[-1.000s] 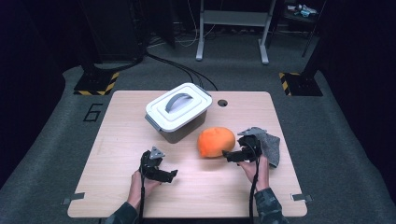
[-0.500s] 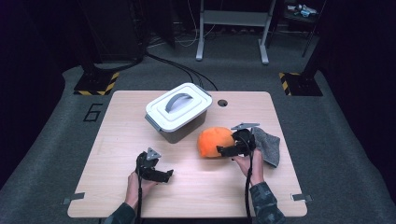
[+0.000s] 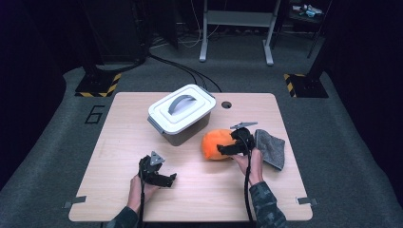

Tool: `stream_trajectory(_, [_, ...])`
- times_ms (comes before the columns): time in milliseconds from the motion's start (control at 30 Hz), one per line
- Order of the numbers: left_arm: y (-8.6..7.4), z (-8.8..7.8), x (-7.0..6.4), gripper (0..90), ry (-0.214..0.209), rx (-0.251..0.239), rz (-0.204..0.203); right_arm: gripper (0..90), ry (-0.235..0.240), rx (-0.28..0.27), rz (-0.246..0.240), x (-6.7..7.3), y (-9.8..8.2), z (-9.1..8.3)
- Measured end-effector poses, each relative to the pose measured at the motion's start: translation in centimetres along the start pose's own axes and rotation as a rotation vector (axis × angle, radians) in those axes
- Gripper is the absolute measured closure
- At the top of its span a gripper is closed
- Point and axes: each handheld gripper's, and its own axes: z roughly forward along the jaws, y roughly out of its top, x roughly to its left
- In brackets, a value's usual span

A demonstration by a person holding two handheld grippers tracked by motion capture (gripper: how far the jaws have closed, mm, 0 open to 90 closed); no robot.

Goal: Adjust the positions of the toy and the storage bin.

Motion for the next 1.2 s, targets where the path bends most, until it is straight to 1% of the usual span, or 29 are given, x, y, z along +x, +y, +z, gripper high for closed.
stream_trajectory(67, [0.0,0.0,0.0,0.0,-0.001,-0.001,-0.002,13.0,-0.009,0.006,-0.011,-0.1,-0.3,0.3])
stream_trajectory(100, [0.0,0.0,0.0,0.0,-0.001,-0.002,-0.003,15.7,-0.004,0.014,0.007,0.0,-0.4,0.4])
stream_trajectory(133, [0.0,0.0,0.0,0.0,0.000,-0.002,-0.003,18.1,-0.009,0.007,0.006,-0.1,-0.6,0.6])
stream_trajectory(333, [0.0,0.0,0.0,0.0,-0.007,0.000,0.000,35.6,-0.013,0.011,-0.003,-0.2,-1.0,0.9])
stream_trajectory(367, [-0.1,0.0,0.0,0.0,-0.001,-0.004,-0.001,39.0,-0.013,0.014,-0.003,-0.1,-1.0,0.9])
stream_trajectory(433, [-0.1,0.0,0.0,0.0,-0.005,-0.005,-0.003,45.9,-0.007,0.009,-0.009,-0.3,-1.1,1.0])
stream_trajectory(533, [-0.1,0.0,0.0,0.0,-0.006,-0.006,-0.005,54.1,0.001,-0.008,0.000,-0.4,-1.3,1.1])
stream_trajectory(567, [-0.1,0.0,0.0,0.0,-0.004,-0.006,-0.003,56.6,0.002,-0.011,-0.015,-0.4,-1.4,1.1])
stream_trajectory(600, [-0.1,0.0,0.0,0.0,-0.004,-0.006,-0.004,58.5,0.005,-0.019,-0.005,-0.3,-1.4,1.0])
stream_trajectory(633, [-0.1,0.0,0.0,0.1,-0.004,-0.005,-0.001,60.0,0.000,-0.028,-0.013,-0.3,-1.5,1.1])
stream_trajectory(667, [-0.1,0.0,0.0,0.1,-0.004,-0.005,-0.002,61.3,0.008,-0.030,-0.011,-0.3,-1.5,1.0])
stream_trajectory(700, [-0.1,0.0,0.0,0.1,-0.002,-0.008,-0.002,62.4,0.012,-0.038,-0.024,-0.5,-1.5,0.9])
stream_trajectory(833, [-0.1,0.0,0.0,0.5,0.001,-0.013,-0.001,65.5,0.023,-0.066,-0.010,-0.5,-1.6,0.2])
stream_trajectory(1000, [-0.1,0.0,0.0,0.8,0.002,-0.014,-0.001,66.9,0.025,-0.104,-0.031,-0.4,-1.6,-0.2])
stream_trajectory(1033, [-0.1,0.0,0.0,0.9,0.003,-0.015,-0.001,67.1,0.026,-0.111,-0.024,-0.3,-1.6,-0.3])
stream_trajectory(1067, [-0.1,0.0,0.0,1.0,0.001,-0.013,0.000,67.3,0.022,-0.118,-0.033,-0.2,-1.6,-0.5])
stream_trajectory(1133, [-0.1,-0.1,0.1,1.2,0.000,-0.007,0.006,67.4,0.021,-0.122,-0.043,0.0,-1.6,-0.8])
stream_trajectory(1200, [-0.1,-0.1,0.1,1.3,0.003,-0.006,0.008,67.5,0.029,-0.127,-0.044,0.2,-1.7,-1.1])
